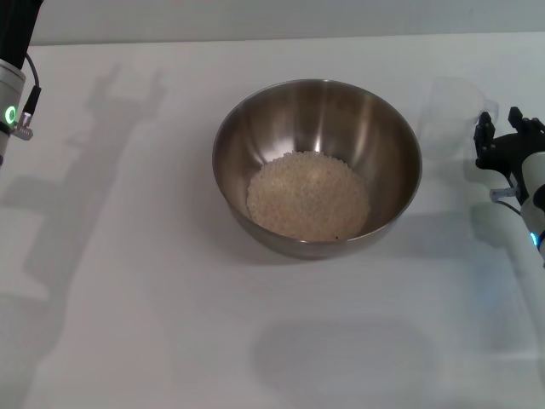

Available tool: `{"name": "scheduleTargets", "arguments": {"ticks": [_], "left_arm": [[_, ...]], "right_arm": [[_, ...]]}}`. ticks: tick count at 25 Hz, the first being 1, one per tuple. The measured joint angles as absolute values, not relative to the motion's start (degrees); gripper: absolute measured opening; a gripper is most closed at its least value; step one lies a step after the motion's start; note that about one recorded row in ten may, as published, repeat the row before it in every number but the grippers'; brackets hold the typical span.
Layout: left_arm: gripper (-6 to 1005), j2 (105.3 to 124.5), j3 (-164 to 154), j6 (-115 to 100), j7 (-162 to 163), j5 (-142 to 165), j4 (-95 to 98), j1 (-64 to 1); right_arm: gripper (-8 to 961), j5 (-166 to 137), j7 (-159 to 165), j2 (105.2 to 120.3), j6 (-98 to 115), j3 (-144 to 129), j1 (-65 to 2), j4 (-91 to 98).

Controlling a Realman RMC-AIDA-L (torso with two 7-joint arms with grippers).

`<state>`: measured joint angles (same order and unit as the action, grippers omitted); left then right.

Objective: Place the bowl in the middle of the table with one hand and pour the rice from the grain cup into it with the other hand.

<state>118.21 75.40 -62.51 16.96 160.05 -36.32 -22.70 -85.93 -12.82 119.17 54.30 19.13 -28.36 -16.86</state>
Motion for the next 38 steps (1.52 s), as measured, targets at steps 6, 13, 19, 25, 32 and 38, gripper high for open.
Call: {"name": "scheduleTargets", "arguments": {"ticks": [6, 13, 19, 25, 32, 38], "left_arm": [[722, 118.21, 75.41, -62.55, 16.95, 160.05, -36.30, -22.68], [722, 118.21, 75.43, -62.58, 16.97, 160.05, -36.29, -22.59], [722, 118.22, 75.55, -62.58, 16.75, 160.05, -36.29, -22.49], [722, 118.24, 75.59, -62.55, 16.55, 160.05, -36.07, -22.26], [722, 118.43, 75.83, -62.58, 15.35, 160.03, -34.51, -21.41], [722, 118.54, 75.49, -63.37, 14.76, 159.79, -34.19, -18.66]], "right_arm": [[388, -86.99, -12.82, 119.31, 56.87, 18.16, -26.95, -17.64], [387, -88.15, -12.80, 119.27, 60.23, 17.90, -24.41, -18.85], [386, -88.22, -12.78, 119.26, 63.64, 16.76, -22.80, -19.49], [386, -88.50, -12.75, 119.27, 73.40, 15.30, -20.18, -20.02], [392, -88.59, -2.76, 119.00, 85.05, 15.66, -21.28, -13.39], [398, -88.66, 4.77, 118.95, 87.81, 15.61, -27.40, -3.22]]}}
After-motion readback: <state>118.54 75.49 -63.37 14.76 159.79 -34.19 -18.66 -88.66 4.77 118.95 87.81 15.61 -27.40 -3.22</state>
